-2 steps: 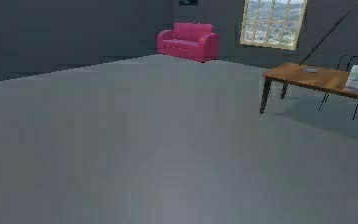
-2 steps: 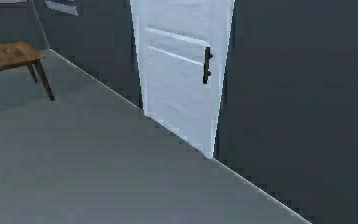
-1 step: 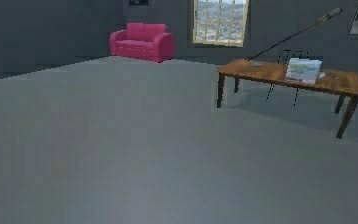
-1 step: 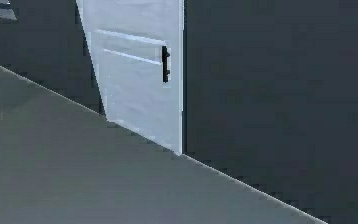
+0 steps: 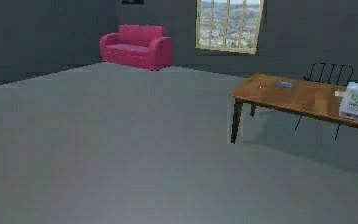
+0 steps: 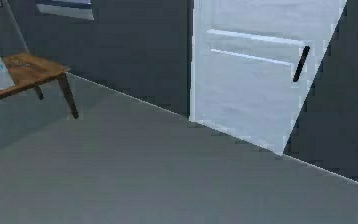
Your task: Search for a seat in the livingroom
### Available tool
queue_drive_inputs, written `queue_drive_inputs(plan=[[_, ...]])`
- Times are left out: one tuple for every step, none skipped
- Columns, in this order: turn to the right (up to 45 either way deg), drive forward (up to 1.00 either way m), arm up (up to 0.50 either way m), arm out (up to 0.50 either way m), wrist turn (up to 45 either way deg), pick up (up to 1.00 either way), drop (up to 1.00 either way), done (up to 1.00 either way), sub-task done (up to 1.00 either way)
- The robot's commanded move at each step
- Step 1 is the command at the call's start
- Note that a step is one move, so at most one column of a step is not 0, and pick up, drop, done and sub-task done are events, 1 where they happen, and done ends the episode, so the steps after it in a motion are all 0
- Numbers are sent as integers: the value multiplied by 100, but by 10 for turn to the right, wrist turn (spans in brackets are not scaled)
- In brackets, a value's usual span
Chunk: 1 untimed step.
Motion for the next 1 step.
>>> queue_drive_inputs(plan=[[0, 100, 0, 0, 0, 0, 0, 0, 0]])
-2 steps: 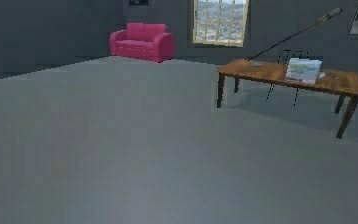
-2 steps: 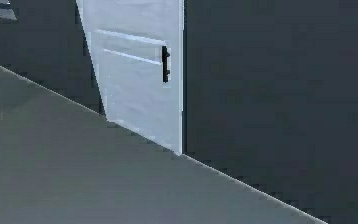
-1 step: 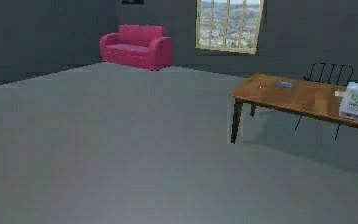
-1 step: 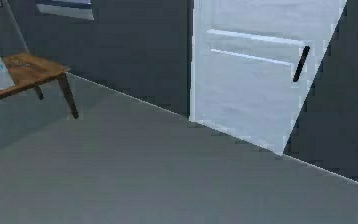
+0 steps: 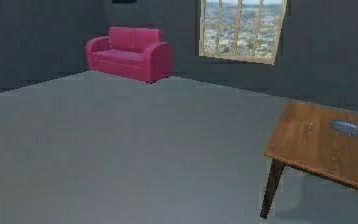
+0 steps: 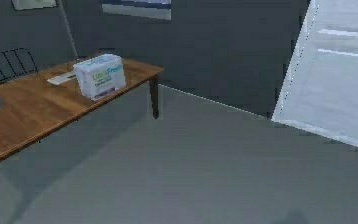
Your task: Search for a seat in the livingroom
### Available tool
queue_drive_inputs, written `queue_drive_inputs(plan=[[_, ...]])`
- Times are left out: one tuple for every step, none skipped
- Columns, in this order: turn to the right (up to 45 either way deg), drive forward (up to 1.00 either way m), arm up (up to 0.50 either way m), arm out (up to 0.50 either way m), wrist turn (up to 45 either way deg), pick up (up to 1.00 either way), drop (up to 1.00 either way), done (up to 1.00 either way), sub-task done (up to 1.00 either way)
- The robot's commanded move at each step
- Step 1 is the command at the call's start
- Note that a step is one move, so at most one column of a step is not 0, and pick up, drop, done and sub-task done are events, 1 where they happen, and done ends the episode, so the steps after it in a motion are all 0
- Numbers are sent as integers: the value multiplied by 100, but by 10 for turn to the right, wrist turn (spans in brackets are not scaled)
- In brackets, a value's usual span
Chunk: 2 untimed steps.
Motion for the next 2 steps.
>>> queue_drive_inputs(plan=[[0, 100, 0, 0, 0, 0, 0, 0, 0], [0, 20, 0, 0, 0, 0, 0, 0, 0]])
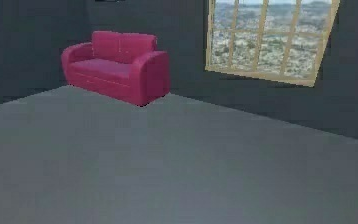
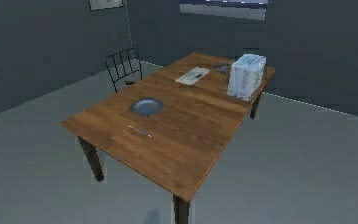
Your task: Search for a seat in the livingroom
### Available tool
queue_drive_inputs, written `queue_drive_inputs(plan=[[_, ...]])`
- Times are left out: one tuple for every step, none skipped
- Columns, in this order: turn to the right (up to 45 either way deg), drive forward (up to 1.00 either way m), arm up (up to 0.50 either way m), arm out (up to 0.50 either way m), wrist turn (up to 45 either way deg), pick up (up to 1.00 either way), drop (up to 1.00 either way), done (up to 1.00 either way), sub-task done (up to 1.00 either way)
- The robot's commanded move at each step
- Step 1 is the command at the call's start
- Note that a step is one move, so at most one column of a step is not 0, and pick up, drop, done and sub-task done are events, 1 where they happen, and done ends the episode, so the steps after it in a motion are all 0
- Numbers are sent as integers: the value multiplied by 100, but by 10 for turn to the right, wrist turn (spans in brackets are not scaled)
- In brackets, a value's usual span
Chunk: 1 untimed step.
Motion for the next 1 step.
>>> queue_drive_inputs(plan=[[330, 0, 0, 0, 0, 0, 0, 0, 0]])
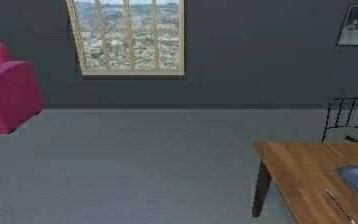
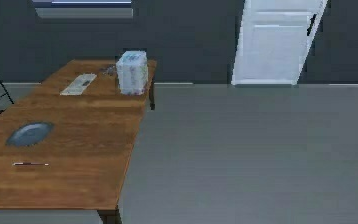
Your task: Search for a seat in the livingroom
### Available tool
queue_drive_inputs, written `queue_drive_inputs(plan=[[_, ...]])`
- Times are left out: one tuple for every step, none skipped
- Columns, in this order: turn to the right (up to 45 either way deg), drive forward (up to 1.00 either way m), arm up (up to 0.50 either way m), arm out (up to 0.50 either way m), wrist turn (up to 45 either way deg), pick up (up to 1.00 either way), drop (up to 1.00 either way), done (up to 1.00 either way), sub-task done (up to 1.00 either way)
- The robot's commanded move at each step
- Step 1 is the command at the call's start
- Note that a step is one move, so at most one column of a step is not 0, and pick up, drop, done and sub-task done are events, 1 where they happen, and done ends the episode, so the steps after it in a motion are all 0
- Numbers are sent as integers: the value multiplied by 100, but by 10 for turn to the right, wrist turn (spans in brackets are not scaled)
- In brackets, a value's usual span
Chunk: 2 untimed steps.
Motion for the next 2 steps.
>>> queue_drive_inputs(plan=[[0, 100, 0, 0, 0, 0, 0, 0, 0], [0, 35, 0, 0, 0, 0, 0, 0, 0]])
